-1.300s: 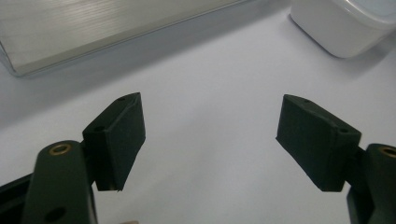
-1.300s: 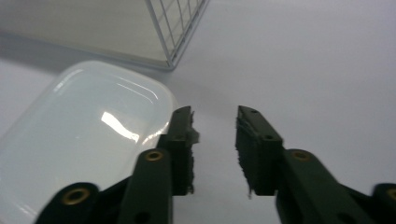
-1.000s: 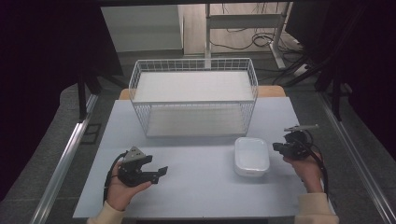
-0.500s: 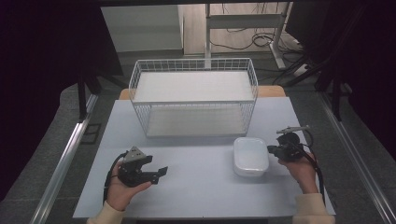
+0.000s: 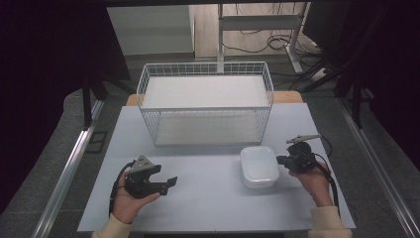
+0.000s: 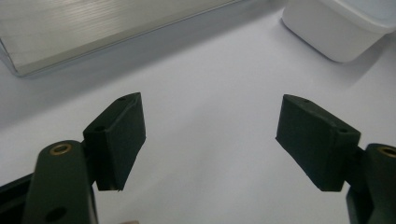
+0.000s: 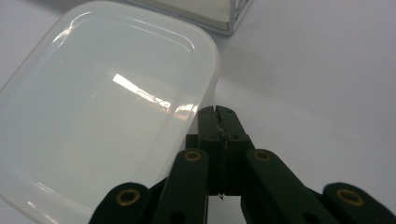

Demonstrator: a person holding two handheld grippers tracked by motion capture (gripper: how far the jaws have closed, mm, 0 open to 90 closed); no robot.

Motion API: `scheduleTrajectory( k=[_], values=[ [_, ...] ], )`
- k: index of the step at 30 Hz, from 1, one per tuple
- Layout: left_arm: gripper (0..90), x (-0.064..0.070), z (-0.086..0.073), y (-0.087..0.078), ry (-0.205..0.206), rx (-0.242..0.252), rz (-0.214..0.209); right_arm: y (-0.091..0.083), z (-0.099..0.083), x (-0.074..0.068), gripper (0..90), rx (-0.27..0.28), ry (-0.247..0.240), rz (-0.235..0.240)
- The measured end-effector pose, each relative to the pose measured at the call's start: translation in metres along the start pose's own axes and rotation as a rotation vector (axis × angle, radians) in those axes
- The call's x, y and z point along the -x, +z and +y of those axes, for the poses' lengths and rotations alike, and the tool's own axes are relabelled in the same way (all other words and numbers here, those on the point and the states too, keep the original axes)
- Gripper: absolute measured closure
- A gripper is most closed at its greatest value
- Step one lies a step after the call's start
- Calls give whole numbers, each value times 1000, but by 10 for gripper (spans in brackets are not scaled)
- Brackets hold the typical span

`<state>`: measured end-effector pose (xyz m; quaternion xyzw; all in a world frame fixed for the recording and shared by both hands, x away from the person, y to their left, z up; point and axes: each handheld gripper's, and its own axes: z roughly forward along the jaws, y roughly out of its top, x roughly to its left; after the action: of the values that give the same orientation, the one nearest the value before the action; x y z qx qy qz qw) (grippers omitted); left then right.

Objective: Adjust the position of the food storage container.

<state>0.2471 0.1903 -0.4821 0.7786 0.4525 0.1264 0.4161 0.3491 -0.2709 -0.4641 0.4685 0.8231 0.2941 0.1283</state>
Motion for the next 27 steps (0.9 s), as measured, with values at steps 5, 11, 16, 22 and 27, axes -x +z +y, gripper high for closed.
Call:
scheduleTrajectory(
  k=[5,11,16,22,27],
  values=[
    [233,1,0,0,-1,-3,0,2,1,-6,890,-4,-16,13],
    [233,-1,-1,1,-1,-3,1,5,2,-13,890,-14,-28,33],
    [233,-1,0,0,-4,-1,2,7,3,-20,890,-17,-45,47],
    [233,-3,0,-1,-8,2,7,12,3,-31,890,-25,-74,65],
    [233,-4,0,-2,-8,3,8,15,5,-41,890,-34,-95,85]
  ],
)
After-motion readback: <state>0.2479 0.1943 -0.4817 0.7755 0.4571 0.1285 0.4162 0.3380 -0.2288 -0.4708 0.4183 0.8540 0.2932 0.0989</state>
